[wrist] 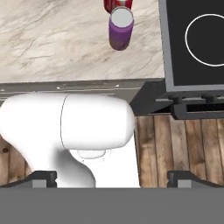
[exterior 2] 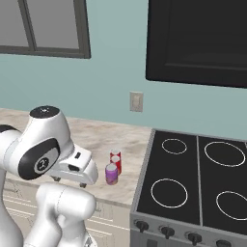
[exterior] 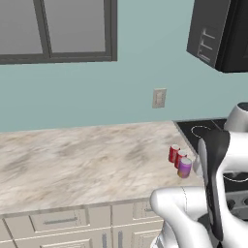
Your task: Four empty soda cans are scattered around the kitchen. Gather all the cans and cluster them next to the stove for recycling.
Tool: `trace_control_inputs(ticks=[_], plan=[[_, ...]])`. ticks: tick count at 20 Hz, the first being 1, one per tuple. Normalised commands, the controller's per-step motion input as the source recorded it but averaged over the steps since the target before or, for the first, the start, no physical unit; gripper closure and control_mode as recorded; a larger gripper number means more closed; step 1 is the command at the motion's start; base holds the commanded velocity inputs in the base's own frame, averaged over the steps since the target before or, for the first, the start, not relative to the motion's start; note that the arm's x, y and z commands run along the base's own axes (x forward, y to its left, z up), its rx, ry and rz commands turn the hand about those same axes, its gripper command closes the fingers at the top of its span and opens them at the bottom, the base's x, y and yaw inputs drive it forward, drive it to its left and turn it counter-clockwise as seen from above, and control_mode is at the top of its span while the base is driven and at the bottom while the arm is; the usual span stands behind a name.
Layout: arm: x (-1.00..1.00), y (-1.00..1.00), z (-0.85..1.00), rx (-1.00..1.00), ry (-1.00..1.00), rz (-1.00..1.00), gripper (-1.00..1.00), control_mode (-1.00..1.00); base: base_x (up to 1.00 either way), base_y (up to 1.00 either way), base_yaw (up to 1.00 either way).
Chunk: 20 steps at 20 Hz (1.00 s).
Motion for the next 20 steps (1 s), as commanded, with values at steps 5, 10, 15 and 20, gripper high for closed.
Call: trace_control_inputs(ticks=[5,10,15,20], plan=[[0.02,0.26,0.0,-0.01,0.0,0.0,-1.0,-1.0,0.0,0.0,0.0],[0.01,-0.01,0.07,0.0,0.0,0.02,-1.0,1.0,0.0,-0.02,0.01],[0.0,0.0,0.0,0.0,0.0,0.0,-1.0,1.0,-0.37,-0.26,-0.02],[0.0,0.0,0.0,0.0,0.0,0.0,-1.0,1.0,-0.63,-0.17,-0.16]])
